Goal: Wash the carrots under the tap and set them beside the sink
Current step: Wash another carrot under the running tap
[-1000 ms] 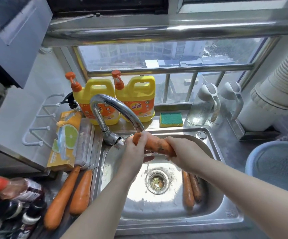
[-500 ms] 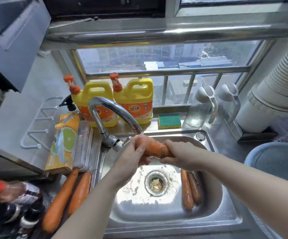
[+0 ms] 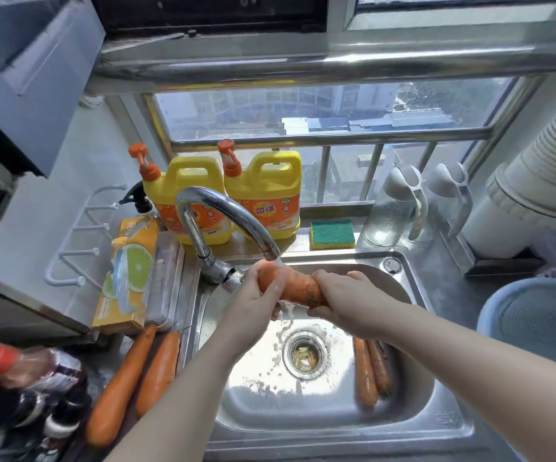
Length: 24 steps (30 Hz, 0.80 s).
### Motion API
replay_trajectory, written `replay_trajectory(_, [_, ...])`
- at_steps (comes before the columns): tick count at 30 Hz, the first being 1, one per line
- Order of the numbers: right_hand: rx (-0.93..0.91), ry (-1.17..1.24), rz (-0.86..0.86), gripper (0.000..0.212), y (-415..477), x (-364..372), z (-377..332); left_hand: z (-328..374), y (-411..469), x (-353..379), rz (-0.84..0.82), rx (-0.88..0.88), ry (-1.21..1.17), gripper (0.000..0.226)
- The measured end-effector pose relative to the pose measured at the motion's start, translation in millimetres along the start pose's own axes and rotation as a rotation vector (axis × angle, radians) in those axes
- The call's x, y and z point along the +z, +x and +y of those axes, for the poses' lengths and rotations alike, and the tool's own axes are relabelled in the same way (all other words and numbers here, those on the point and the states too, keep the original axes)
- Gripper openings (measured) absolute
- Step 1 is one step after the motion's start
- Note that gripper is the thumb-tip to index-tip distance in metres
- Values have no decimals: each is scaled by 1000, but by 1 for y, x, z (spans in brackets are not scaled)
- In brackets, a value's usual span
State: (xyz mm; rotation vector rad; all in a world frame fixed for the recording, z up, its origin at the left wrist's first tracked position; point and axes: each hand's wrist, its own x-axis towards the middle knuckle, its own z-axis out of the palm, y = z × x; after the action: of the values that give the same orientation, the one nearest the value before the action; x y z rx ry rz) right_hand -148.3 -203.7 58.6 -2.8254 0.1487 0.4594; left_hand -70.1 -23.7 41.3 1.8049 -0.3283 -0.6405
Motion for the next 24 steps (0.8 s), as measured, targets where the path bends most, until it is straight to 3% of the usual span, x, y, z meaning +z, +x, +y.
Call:
replay_trajectory(2, [-6, -58, 50, 38, -1, 1, -5, 2, 1, 7, 134, -9, 32, 25])
replay_trajectory(4, [-6, -108, 82, 39, -2, 2, -8, 7, 4, 11, 197, -108, -101, 25])
replay_trajectory(6, [8, -116, 63, 39, -2, 2, -7, 11, 6, 11, 122, -208, -357, 31])
replay_trajectory(8, [34, -74, 23, 40, -3, -1, -4, 6, 3, 6, 5, -173, -509, 29])
replay_trajectory(10, [37, -94, 39, 38, -4, -3, -2, -3, 1, 2, -55, -70, -337, 26])
replay_trajectory(12, [31, -151, 89, 35, -5, -1, -5, -11, 1, 3, -12, -31, 0, 35])
replay_trajectory(13, [33, -175, 121, 33, -6, 0, -8, -11, 2, 6, 41, -42, 46, 39])
replay_trajectory(15, [43, -220, 191, 28, -7, 1, -15, -6, 7, 11, 183, -71, -18, 38])
replay_trajectory(18, [59, -240, 231, 26, -9, 1, -25, 5, 11, 16, 286, -49, -142, 14])
replay_trajectory(22, [92, -109, 38, 40, -9, -11, -22, 9, 3, 17, 296, -49, -273, 27])
replay_trajectory(24, [115, -3, -120, 43, -8, -21, -15, 3, -4, 16, 219, -20, -208, 26])
